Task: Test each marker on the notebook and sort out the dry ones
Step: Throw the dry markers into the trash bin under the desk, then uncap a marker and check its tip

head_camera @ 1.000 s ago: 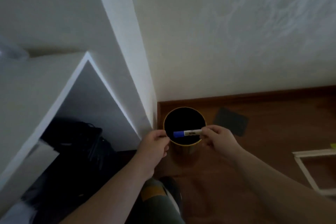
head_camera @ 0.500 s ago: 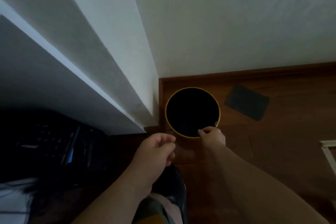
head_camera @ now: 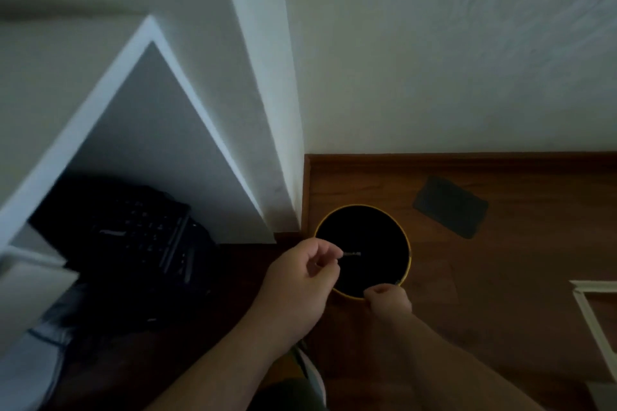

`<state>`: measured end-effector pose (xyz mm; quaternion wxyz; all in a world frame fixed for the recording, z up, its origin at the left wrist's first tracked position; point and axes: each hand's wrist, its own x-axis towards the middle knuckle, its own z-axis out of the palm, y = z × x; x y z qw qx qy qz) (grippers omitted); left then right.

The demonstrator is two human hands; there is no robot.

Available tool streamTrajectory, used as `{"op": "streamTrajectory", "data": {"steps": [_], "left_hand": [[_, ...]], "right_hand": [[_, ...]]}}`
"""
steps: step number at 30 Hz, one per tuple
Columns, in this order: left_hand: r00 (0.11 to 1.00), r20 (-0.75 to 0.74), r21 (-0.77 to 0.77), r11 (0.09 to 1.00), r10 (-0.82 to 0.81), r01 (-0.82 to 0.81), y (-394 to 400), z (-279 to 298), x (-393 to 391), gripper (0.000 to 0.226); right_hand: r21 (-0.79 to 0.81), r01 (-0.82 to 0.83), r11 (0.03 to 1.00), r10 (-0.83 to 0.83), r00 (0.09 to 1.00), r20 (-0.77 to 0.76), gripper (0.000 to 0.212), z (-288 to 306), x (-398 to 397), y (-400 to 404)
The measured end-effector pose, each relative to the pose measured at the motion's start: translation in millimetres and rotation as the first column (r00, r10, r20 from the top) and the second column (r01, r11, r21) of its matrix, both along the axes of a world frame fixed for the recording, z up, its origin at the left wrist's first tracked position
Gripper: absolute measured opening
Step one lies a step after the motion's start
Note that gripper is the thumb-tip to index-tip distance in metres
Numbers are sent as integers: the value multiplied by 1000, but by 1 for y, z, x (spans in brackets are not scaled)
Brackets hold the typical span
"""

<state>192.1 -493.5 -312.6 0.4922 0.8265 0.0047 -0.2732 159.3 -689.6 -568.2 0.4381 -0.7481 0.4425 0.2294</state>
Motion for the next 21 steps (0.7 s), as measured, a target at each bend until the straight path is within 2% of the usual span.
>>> {"op": "streamTrajectory", "data": {"steps": [3, 7, 13, 15, 18, 21], "left_hand": [[999, -26, 39, 999, 20, -19, 20, -6, -6, 16], [991, -130, 81, 996, 40, -29, 37, -10, -5, 18], [992, -124, 162, 987, 25, -4, 58, -14, -2, 16], [994, -100, 146, 989, 31, -16, 63, -11, -4, 17], [998, -16, 74, 996, 59, -58, 68, 6, -8, 16], [991, 116, 26, 997, 71, -74, 76, 34, -15, 13]], "right_hand": [[25, -71, 997, 71, 997, -4, 12, -7, -16, 26], [50, -257, 965, 257, 966, 3, 15, -11, -42, 60], [54, -454, 889, 449, 890, 77, 11, -5, -45, 77], [46, -532, 846, 527, 845, 88, 8, 0, -42, 75], [-2, -594, 805, 590, 799, 112, 22, 21, -29, 70], [24, -530, 848, 503, 817, 284, 13, 82, -1, 83]]}}
